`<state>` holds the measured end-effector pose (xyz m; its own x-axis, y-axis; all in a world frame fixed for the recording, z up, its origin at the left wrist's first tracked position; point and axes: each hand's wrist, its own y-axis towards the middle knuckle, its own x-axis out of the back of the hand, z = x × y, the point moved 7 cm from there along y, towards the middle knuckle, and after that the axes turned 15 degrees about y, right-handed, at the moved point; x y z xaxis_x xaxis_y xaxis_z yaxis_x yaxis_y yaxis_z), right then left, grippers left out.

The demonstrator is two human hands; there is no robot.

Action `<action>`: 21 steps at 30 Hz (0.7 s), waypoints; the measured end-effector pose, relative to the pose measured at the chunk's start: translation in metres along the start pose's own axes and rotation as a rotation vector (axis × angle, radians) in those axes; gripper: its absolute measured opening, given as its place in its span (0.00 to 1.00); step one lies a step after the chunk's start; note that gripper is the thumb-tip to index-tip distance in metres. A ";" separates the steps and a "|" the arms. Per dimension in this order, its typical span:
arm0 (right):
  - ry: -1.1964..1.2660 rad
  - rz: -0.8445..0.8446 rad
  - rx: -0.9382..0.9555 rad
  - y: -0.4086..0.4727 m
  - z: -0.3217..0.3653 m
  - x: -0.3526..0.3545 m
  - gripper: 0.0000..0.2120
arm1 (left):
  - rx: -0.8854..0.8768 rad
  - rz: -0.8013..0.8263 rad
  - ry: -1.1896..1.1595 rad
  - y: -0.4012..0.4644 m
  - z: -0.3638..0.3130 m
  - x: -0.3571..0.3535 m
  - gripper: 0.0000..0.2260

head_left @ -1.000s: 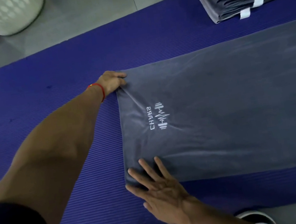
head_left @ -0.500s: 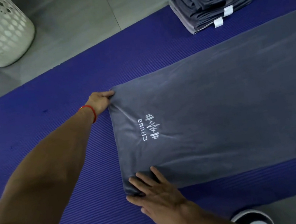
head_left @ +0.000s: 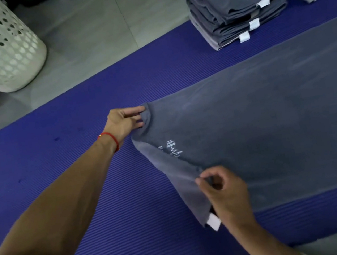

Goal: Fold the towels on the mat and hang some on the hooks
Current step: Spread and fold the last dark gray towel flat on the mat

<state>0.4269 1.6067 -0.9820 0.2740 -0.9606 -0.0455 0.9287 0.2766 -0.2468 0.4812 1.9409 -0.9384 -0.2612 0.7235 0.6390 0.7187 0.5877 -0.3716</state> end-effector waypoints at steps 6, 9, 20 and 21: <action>-0.082 -0.239 0.145 0.061 0.044 0.135 0.21 | -0.505 -0.047 0.562 0.000 -0.112 -0.054 0.14; -0.050 -0.350 0.143 0.083 0.057 0.196 0.20 | -0.730 -0.134 0.788 0.012 -0.164 -0.093 0.13; -0.070 -0.913 0.118 0.090 0.075 0.470 0.03 | -0.916 -0.011 0.676 0.047 -0.388 -0.326 0.03; -0.106 -0.936 0.122 0.093 0.078 0.490 0.03 | -0.841 0.018 0.584 0.049 -0.408 -0.347 0.04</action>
<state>0.6672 1.1642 -0.9521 -0.5794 -0.7878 0.2089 0.8006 -0.5981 -0.0350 0.8698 1.5714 -0.9036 -0.0526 0.3085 0.9498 0.9975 -0.0285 0.0645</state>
